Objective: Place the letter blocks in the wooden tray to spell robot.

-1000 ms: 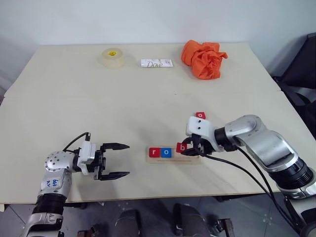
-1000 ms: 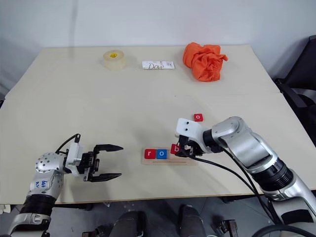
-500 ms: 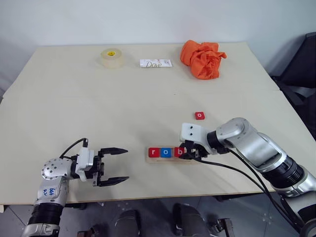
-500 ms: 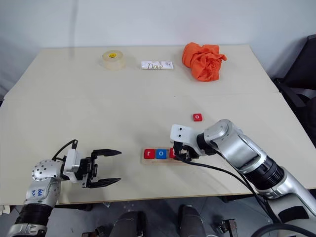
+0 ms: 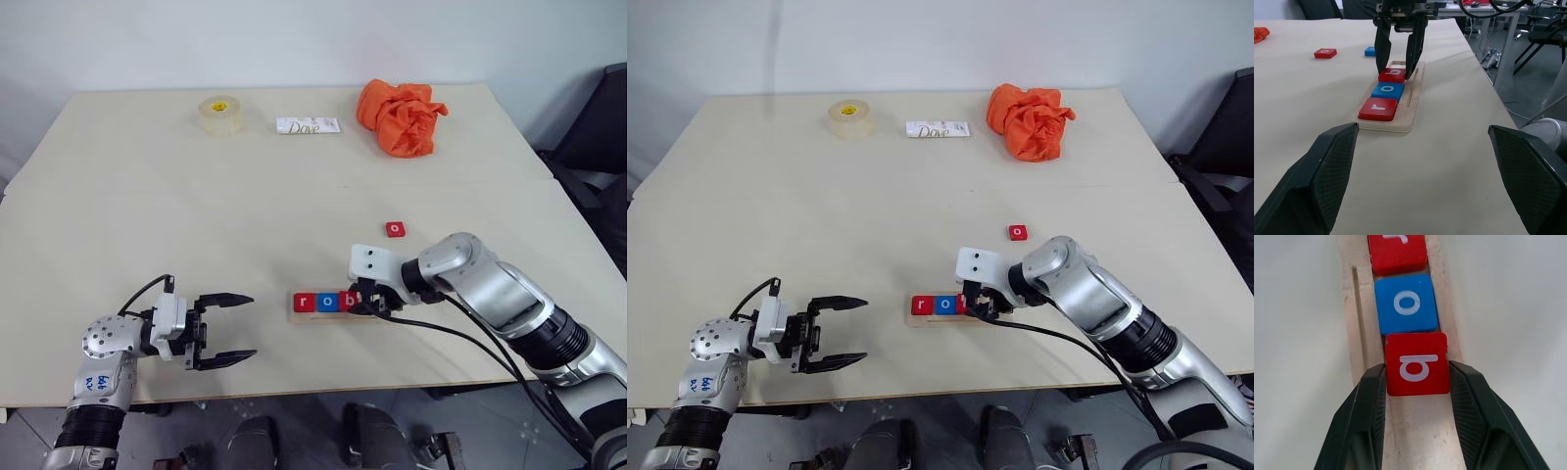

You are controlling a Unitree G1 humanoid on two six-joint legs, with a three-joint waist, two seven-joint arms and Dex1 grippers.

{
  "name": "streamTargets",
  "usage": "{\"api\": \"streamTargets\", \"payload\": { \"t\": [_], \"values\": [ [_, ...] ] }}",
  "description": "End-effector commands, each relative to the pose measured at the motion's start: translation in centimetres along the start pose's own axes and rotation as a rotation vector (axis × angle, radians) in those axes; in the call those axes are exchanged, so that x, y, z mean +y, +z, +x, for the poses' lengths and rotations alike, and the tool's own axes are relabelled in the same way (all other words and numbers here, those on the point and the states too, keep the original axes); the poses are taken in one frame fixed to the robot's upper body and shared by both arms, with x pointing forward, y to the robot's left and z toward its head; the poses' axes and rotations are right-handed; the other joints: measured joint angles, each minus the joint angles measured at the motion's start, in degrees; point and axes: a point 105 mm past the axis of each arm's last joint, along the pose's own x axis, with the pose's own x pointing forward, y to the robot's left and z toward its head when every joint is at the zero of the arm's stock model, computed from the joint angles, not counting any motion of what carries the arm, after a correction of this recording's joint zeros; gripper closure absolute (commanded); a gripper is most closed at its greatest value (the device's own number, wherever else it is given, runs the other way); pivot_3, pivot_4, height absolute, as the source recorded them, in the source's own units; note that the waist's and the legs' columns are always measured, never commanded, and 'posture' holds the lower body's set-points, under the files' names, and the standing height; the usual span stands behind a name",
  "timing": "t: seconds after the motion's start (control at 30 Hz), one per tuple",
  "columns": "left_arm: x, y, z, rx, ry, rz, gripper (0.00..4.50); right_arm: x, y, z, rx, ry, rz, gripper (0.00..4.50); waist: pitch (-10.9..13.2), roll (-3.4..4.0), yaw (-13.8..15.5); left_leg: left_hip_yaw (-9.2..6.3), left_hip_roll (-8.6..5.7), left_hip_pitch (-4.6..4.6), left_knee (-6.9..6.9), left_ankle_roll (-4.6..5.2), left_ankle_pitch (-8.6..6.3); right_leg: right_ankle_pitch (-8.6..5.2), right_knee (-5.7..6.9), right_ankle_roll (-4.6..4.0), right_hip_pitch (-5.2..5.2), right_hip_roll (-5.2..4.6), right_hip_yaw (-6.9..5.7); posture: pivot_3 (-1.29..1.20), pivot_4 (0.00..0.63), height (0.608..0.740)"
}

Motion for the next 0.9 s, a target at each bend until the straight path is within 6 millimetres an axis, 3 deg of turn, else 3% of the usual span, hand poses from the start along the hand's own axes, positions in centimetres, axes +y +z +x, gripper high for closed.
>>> {"api": "streamTargets", "payload": {
  "t": [0.03, 0.3, 0.6, 0.77, 0.9],
  "values": [
    [0.2, 0.7, 0.0, -0.018, 0.009, 0.030, 0.00, 0.0, 0.9, -0.3, -0.021, -0.008, -0.040, 3.03, 0.00, 0.00, 0.00, 0.00, 0.00, 0.00, 0.00, 0.00, 0.00, 0.00, 0.00, 0.00, 0.00, 0.00, 0.00, 0.00, 0.150, 0.740],
    [0.5, 0.6, 0.1, -0.018, 0.010, 0.032, 0.00, 0.3, 0.7, -0.1, -0.015, -0.004, -0.044, 3.03, 0.00, 0.00, 0.00, 0.00, 0.00, 0.00, 0.00, 0.00, 0.00, 0.00, 0.00, 0.00, 0.00, 0.00, 0.00, 0.00, 0.150, 0.740],
    [0.9, 0.6, 0.1, -0.019, 0.009, 0.033, 0.00, -0.1, 1.7, -1.8, -0.040, -0.033, -0.061, 0.13, 0.00, 0.00, 0.00, 0.00, 0.00, 0.00, 0.00, 0.00, 0.00, 0.00, 0.00, 0.00, 0.00, 0.00, 0.00, 0.00, 0.150, 0.740],
    [1.2, 0.5, 0.2, -0.019, 0.004, 0.032, 0.00, 0.3, 1.9, -3.6, -0.091, -0.037, -0.028, 0.02, 0.00, 0.00, 0.04, 0.00, 0.00, 0.00, 0.00, 0.00, 0.00, 0.00, -0.01, 0.00, 0.01, 0.00, 0.00, 0.00, 0.150, 0.740],
    [1.5, 0.4, 0.3, -0.022, -0.002, 0.028, 0.00, 0.8, 1.0, -5.8, -0.227, -0.077, 0.035, 0.02, -0.01, -0.03, 0.56, -0.06, -0.01, 0.00, -0.01, -0.01, -0.01, 0.00, -0.08, 0.00, 0.08, 0.00, -0.07, 0.00, 0.150, 0.740]
  ]
}}
